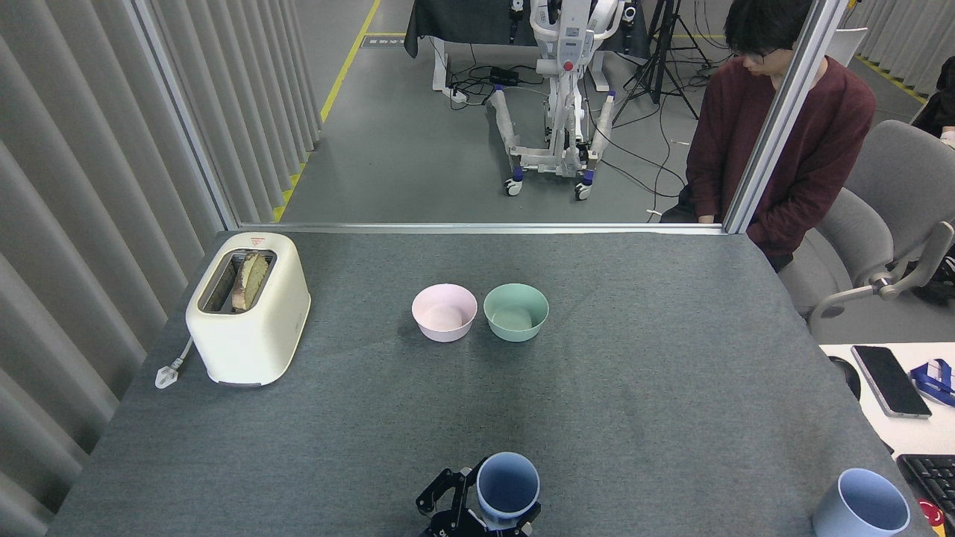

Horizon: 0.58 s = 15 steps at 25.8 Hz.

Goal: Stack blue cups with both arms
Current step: 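Carry the blue cup toward the table center and set it down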

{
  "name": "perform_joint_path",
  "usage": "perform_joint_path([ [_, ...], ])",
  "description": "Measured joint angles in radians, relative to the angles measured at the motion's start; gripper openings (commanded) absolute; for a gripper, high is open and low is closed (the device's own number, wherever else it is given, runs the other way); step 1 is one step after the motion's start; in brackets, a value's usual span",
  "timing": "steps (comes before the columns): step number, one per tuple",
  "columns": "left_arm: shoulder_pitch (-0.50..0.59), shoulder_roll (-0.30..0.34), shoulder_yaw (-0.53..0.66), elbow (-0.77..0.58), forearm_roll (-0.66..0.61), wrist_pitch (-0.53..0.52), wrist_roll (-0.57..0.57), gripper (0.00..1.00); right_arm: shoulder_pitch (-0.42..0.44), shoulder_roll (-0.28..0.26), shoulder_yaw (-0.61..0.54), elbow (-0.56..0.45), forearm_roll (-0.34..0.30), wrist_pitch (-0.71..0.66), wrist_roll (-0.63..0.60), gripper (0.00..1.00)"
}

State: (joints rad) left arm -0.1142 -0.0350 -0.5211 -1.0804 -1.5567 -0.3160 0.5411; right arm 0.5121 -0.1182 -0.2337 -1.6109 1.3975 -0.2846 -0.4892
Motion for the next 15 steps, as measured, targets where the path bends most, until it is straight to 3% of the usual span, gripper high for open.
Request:
perform_joint_path([
  [15,0.032,-0.008,0.008,-0.006,0.002,-0.001,0.060,1.00,0.000,-0.001,0.000,-0.001,0.001,-0.007,0.004,1.00],
])
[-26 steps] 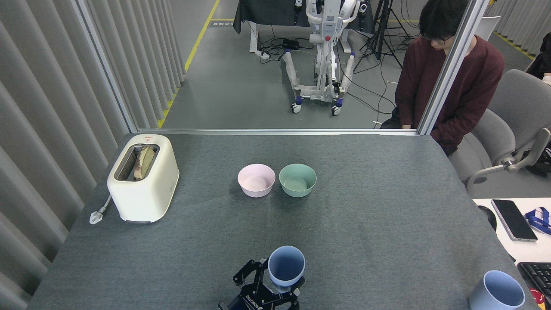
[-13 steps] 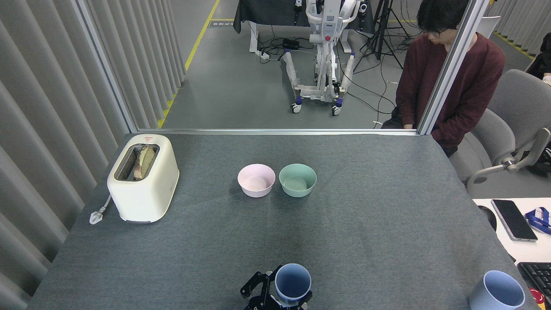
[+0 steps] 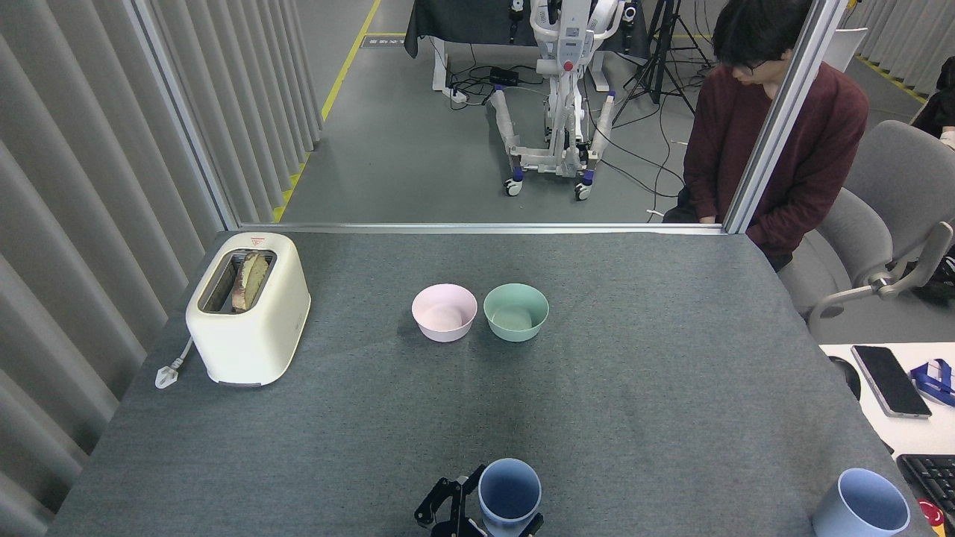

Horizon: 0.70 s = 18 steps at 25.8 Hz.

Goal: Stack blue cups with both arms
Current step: 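Carry the blue cup toward the table center and set it down, then open the left gripper and withdraw it toward the robot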

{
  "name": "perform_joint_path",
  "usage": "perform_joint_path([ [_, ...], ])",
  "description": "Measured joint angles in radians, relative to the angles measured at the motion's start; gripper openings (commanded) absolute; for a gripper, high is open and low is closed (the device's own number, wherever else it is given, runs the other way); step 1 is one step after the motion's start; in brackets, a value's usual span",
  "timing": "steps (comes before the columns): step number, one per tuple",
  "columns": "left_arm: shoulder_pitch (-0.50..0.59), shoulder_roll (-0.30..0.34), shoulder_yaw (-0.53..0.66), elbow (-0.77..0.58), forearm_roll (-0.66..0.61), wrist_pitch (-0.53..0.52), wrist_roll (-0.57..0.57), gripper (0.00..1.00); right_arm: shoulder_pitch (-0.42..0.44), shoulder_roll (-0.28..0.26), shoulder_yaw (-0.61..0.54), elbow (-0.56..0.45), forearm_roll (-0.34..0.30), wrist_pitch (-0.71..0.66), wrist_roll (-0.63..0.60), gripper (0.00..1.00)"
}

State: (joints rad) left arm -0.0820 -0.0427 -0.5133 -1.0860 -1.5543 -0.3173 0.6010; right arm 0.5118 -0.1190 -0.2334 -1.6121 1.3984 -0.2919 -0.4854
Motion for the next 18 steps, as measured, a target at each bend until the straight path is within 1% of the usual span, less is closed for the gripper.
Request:
perform_joint_path([
  [4,0.008,0.001,0.012,0.000,0.002,0.000,0.005,1.00,0.000,-0.003,-0.001,-0.001,0.000,-0.001,-0.003,1.00],
  [11,0.041,0.005,0.068,0.000,0.004,0.002,0.026,1.00,0.001,-0.006,-0.002,-0.002,0.001,-0.001,-0.004,1.00],
  [18,0.110,0.015,0.105,-0.071,0.009,-0.017,0.035,1.00,0.000,-0.012,-0.004,-0.001,0.000,-0.001,-0.006,1.00],
])
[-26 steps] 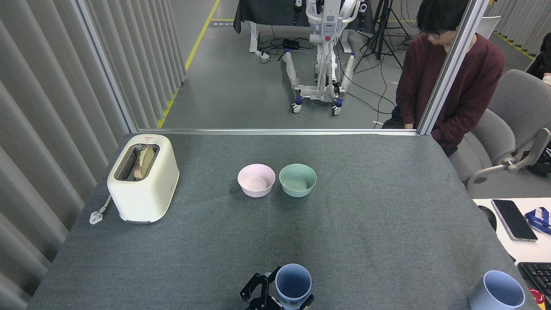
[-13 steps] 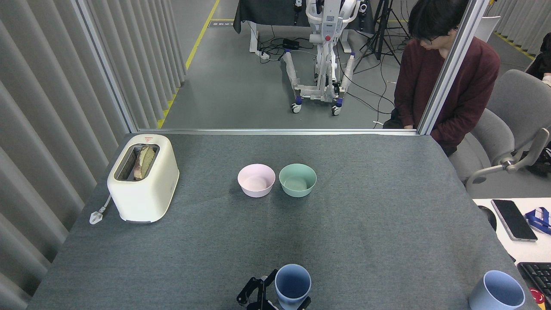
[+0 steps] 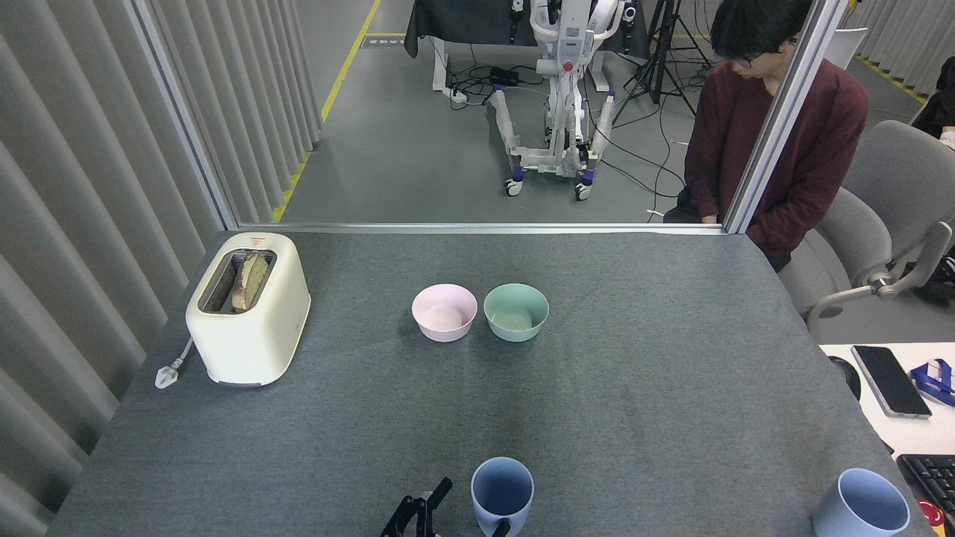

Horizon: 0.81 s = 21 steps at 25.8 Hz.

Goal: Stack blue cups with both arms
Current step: 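Open the left gripper and withdraw it toward the robot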

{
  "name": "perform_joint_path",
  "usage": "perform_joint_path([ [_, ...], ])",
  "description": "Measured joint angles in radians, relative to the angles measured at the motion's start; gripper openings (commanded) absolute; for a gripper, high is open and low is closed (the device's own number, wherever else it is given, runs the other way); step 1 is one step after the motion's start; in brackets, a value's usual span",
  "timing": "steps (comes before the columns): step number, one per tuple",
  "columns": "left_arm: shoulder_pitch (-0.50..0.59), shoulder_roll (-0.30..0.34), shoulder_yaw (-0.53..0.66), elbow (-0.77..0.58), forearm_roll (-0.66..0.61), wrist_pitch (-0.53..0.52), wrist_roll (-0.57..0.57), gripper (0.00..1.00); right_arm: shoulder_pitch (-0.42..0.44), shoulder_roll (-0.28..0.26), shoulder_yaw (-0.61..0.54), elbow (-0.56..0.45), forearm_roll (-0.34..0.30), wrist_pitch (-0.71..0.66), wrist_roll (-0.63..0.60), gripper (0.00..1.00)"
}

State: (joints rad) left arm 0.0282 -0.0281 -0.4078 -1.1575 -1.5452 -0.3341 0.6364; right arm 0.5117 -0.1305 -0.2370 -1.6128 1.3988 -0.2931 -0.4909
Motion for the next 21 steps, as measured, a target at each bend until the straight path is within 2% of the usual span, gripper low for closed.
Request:
perform_joint_path([
  [7,0.080,0.037,0.074,-0.088,0.008,-0.016,0.000,1.00,-0.007,0.003,-0.002,0.005,-0.001,0.007,0.000,1.00],
  [12,0.115,0.048,0.280,-0.097,0.079,-0.011,0.000,1.00,-0.042,0.012,-0.003,0.029,-0.001,0.087,-0.006,1.00],
  [16,0.120,0.067,0.422,-0.085,0.156,-0.012,-0.001,1.00,-0.090,0.015,-0.008,0.105,-0.011,0.150,0.016,1.00],
  [21,0.133,0.114,0.506,-0.086,0.225,-0.016,-0.004,1.00,-0.124,0.007,-0.023,0.157,-0.084,0.214,0.072,1.00],
])
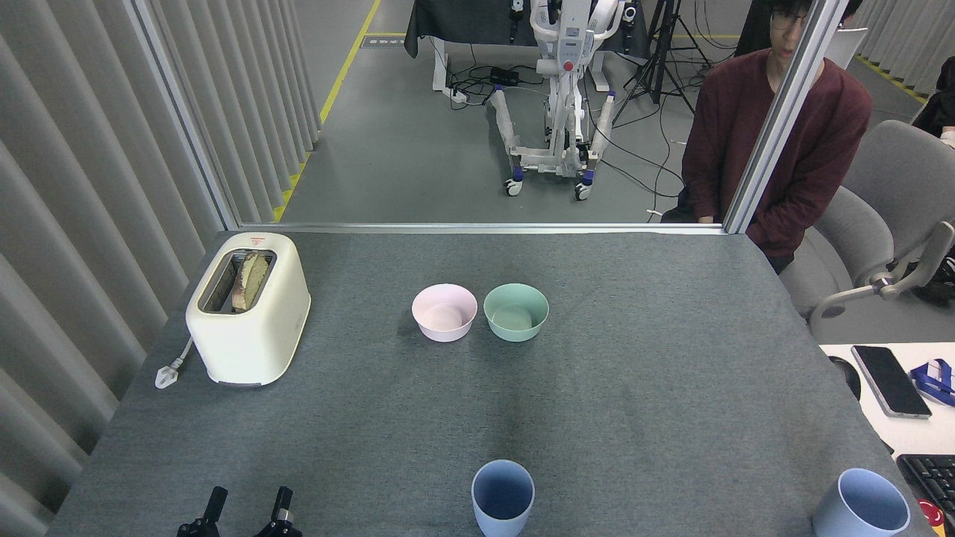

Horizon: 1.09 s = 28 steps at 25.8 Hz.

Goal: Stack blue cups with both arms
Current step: 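Open the left gripper and withdraw it toward the robot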

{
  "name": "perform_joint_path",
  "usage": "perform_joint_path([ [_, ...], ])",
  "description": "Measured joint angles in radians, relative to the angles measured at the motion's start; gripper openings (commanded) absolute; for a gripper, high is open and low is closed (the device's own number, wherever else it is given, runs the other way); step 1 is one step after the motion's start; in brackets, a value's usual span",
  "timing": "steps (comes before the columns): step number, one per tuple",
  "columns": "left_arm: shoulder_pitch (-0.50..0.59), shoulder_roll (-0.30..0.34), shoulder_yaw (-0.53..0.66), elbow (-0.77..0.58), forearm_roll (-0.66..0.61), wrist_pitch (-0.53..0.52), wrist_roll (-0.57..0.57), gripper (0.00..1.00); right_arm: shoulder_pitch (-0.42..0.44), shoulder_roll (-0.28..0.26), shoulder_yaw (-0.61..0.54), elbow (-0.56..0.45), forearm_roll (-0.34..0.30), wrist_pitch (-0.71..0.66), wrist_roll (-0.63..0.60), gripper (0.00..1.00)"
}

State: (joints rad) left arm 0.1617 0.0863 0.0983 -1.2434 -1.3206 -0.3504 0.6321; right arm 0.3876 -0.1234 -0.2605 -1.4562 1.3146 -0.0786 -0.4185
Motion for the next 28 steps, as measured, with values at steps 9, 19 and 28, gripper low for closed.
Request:
perform_joint_path([
  [9,0.027,0.017,0.017,0.002,0.022,-0.001,-0.001,1.00,-0.050,-0.079,-0.026,0.077,-0.057,0.027,0.031,1.00],
  [19,0.043,0.018,0.017,-0.005,0.020,-0.001,-0.001,1.00,-0.117,-0.149,-0.026,0.155,-0.063,0.017,0.036,1.00],
  [28,0.045,0.019,0.019,-0.008,0.021,-0.010,0.001,1.00,-0.139,-0.186,-0.028,0.174,-0.067,0.014,0.027,1.00],
])
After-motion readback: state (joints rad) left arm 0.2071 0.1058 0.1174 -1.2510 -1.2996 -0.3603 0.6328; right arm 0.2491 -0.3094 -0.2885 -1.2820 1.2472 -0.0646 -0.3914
